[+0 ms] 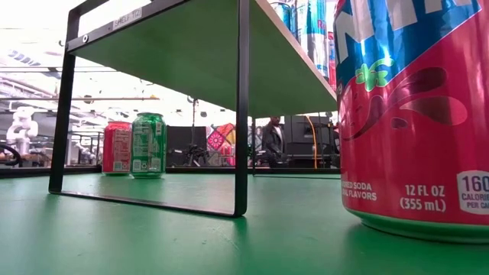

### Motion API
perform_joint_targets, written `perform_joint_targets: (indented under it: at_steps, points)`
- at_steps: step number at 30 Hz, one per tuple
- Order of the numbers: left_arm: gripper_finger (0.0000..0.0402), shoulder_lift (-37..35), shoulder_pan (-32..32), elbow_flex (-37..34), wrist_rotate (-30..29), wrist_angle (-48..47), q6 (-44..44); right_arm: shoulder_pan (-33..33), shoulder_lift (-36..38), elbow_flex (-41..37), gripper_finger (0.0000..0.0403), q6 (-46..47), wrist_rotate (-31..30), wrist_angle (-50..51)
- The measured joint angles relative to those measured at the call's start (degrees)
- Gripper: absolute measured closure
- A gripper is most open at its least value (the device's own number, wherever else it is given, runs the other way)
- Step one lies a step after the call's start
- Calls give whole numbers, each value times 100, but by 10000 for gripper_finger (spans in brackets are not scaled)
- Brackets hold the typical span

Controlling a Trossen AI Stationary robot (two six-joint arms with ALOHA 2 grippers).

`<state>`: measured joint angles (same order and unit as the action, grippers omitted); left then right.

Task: Sort soda cans
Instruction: Put the blue soda can on the shelf and align it with the other blue soda cans

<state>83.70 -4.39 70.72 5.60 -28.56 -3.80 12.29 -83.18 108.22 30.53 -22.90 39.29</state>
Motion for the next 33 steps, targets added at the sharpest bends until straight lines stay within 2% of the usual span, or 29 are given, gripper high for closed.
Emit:
perform_joint_targets:
  at_steps: [33]
  points:
    - [259,18,3,0,34,374,123,2,0,0,80,32,17,48]
